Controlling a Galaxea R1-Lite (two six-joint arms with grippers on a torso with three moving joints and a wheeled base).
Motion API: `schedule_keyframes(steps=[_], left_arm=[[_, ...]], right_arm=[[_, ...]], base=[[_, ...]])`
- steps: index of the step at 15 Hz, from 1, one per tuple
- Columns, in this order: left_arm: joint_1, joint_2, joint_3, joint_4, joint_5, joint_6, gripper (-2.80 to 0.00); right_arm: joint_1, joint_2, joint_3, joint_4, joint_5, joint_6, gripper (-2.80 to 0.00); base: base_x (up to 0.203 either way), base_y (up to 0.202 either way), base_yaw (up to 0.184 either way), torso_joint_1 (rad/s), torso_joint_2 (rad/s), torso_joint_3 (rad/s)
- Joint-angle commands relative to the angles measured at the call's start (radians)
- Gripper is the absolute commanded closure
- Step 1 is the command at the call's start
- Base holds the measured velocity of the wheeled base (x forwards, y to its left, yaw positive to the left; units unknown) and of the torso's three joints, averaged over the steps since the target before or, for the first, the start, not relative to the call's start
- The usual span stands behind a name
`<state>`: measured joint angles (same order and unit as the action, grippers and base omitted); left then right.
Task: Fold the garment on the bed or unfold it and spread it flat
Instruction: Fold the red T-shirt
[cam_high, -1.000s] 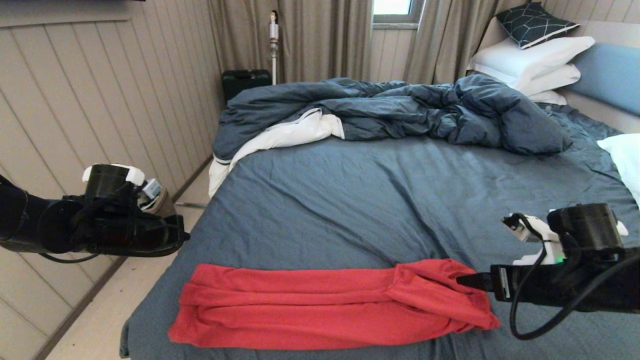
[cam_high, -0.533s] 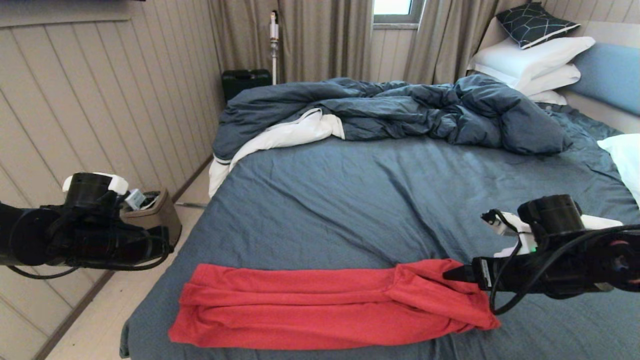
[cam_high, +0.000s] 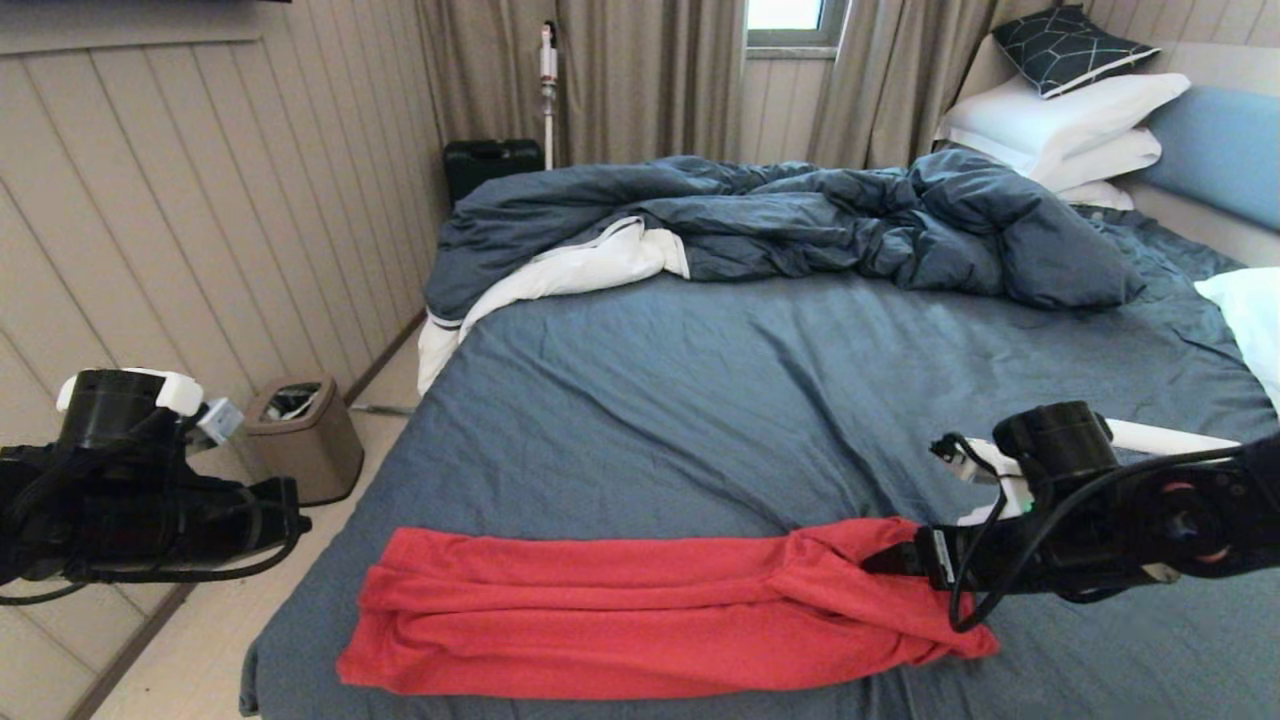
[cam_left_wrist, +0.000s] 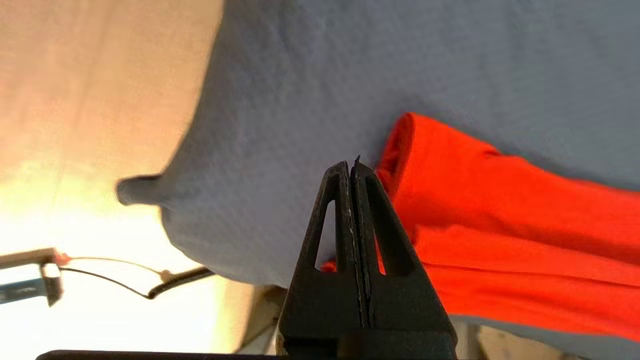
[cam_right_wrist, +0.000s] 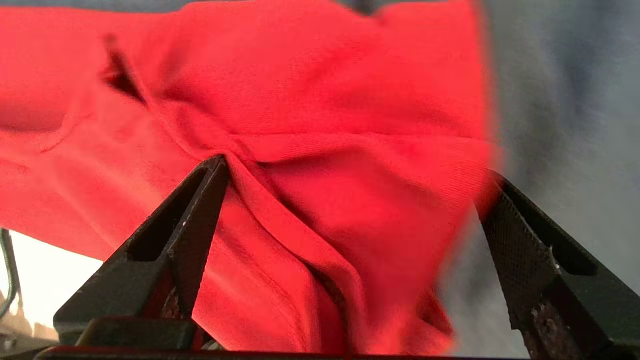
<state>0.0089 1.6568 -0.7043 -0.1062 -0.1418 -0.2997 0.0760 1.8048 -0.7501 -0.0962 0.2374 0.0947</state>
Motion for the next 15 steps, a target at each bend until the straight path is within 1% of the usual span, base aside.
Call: schedule_keyframes(steps=[1, 3, 6, 10, 11, 15], left_arm=[[0.001, -0.013, 0.007, -0.001, -0.004, -0.017, 0.00], [0.002, -0.005, 0.018, -0.004, -0.007, -0.022, 0.00], [0.000, 0.002, 0.051, -0.084, -0.004, -0.046, 0.00], [0.000, 0.010, 0.052, -0.090, -0.006, -0.045, 0.00], [0.000, 0.018, 0.052, -0.090, -0.007, -0.045, 0.00], [-0.001, 0.037, 0.052, -0.090, -0.007, -0.048, 0.00]], right_arm=[[0.021, 0.039, -0.016, 0.000, 0.000, 0.002, -2.80], [0.035, 0.066, -0.040, 0.002, -0.003, 0.003, -2.80], [0.048, 0.114, -0.058, 0.003, -0.006, 0.005, -2.80], [0.047, 0.151, -0.064, 0.001, -0.009, 0.005, -2.80], [0.048, 0.149, -0.064, 0.003, -0.012, 0.003, 0.00], [0.040, 0.109, -0.062, 0.005, -0.020, -0.001, 0.00]], base=[[0.000, 0.000, 0.000, 0.000, 0.00, 0.000], [0.000, 0.000, 0.000, 0.000, 0.00, 0.000], [0.000, 0.000, 0.000, 0.000, 0.00, 0.000], [0.000, 0.000, 0.000, 0.000, 0.00, 0.000], [0.000, 0.000, 0.000, 0.000, 0.00, 0.000], [0.000, 0.000, 0.000, 0.000, 0.00, 0.000]])
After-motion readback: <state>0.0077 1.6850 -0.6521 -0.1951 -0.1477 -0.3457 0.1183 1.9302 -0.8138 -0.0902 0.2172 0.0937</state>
